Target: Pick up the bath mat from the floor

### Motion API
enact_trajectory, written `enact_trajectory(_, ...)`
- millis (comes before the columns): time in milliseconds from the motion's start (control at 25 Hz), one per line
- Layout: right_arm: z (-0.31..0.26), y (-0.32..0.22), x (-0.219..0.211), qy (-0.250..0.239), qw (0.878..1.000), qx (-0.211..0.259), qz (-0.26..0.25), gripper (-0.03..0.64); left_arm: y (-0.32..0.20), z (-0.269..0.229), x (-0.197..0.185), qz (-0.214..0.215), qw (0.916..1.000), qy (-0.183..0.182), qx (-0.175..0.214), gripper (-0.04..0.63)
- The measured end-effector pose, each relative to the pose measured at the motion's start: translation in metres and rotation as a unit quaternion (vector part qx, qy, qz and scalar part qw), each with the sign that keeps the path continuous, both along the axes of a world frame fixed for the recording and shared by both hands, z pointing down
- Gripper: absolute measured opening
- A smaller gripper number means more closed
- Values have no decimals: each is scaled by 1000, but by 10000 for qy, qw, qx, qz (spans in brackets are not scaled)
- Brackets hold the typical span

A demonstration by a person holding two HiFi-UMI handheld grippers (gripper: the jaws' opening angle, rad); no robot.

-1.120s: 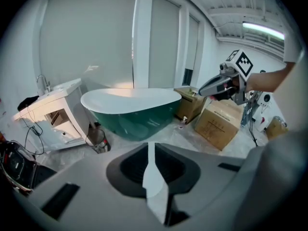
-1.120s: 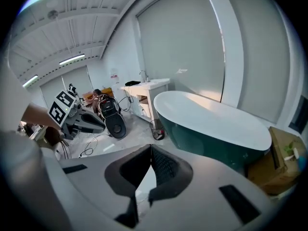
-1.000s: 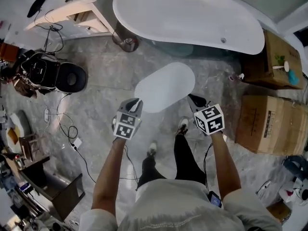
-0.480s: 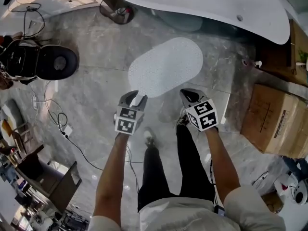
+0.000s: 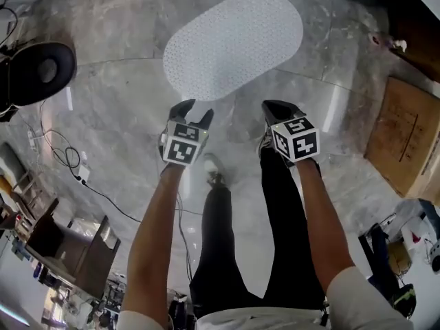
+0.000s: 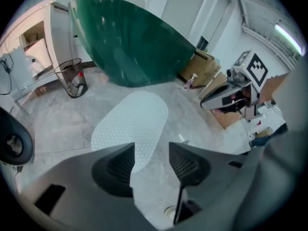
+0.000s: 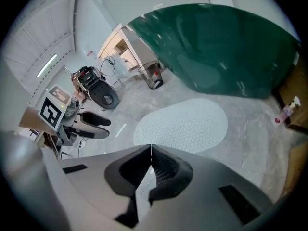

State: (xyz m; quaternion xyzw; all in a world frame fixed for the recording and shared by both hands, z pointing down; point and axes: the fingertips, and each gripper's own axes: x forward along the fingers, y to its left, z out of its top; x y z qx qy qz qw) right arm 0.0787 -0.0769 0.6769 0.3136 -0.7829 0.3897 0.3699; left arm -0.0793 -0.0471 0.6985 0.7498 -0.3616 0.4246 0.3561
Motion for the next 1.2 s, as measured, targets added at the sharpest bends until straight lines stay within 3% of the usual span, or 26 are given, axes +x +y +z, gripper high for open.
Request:
enact_trajectory(120,40,16,2,38,9996,27,-287,14,16,47,6,389,9990,-165,-146,218)
enact_trajectory(280,81,24,4,71,9965,124,-828,15,33,108,7,483,9976,-379,-335,229)
enact_trajectory(520,123,19,27,225,9955,10,-916,15,58,194,2,1015,9875,-983,-696,276)
enact_trajectory(600,134,21,36,256,9959,-14,-871,15,58,213,3,974,9870,-1066,-702,278)
enact_trajectory(720,154,26,45,277,9976,-62,-624,15,49,240,6,1002,9864,-1185,-550,284)
enact_trajectory(920,201,41,56,8,9984,-572,5,15,30,278,32,1842,9743,-1298,49,295)
enact_trajectory(1200,233,51,66,38,9969,-780,-75,15,26,327,45,2191,9631,-1537,281,311)
